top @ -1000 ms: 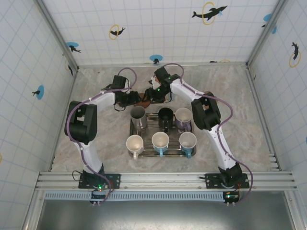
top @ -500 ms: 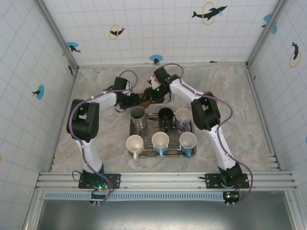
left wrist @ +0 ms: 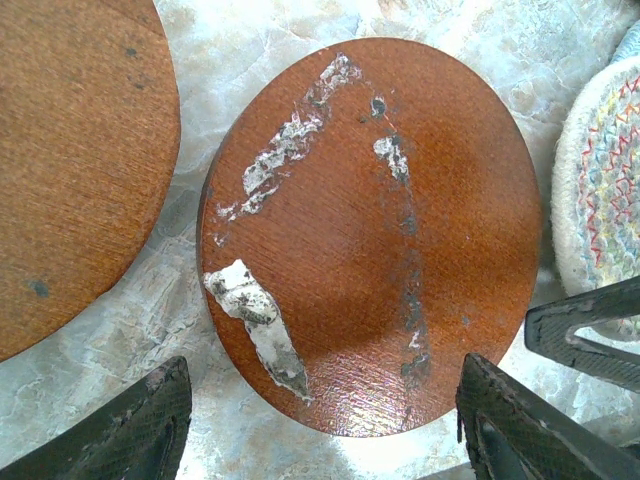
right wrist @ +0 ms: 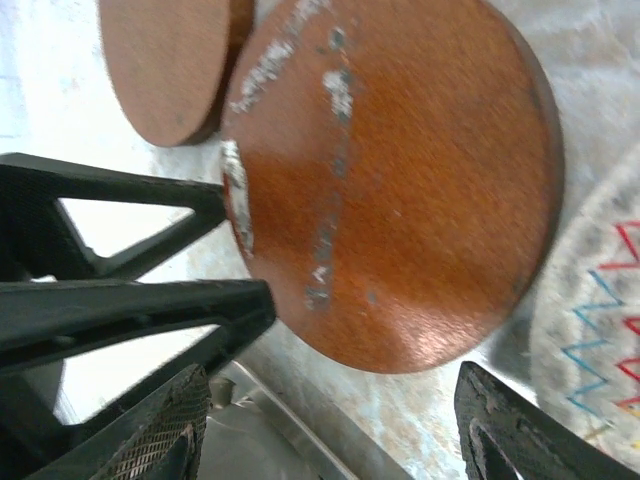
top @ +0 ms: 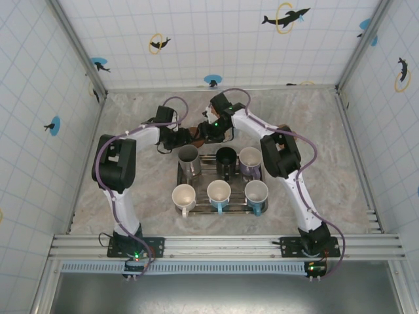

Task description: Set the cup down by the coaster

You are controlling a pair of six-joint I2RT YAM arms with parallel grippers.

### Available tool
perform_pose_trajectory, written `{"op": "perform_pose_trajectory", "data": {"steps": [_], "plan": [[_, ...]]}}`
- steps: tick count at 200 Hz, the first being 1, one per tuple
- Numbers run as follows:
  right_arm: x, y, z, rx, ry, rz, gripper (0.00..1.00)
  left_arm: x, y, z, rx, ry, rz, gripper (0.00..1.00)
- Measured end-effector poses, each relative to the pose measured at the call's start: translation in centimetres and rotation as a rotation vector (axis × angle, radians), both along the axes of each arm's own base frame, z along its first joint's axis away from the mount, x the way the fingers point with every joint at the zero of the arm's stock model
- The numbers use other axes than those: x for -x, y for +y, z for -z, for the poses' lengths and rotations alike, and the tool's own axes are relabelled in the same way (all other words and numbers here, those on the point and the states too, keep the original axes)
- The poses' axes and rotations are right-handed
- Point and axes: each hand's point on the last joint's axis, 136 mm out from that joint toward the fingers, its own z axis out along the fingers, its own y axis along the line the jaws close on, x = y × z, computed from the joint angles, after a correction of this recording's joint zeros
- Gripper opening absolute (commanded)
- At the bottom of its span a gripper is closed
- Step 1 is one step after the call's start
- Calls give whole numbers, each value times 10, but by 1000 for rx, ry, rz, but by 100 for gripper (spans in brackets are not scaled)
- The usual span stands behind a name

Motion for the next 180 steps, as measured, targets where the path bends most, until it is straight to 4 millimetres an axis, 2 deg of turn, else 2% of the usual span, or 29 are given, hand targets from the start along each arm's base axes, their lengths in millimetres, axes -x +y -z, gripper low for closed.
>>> {"op": "perform_pose_trajectory", "data": {"steps": [79, 180], "plan": [[-3, 2, 0, -8, 7, 26, 66, -1, 0, 1, 2, -1, 0, 68], [-21, 16, 2, -103, 44, 98, 63, -9, 2, 1, -12, -11, -17, 67]]}}
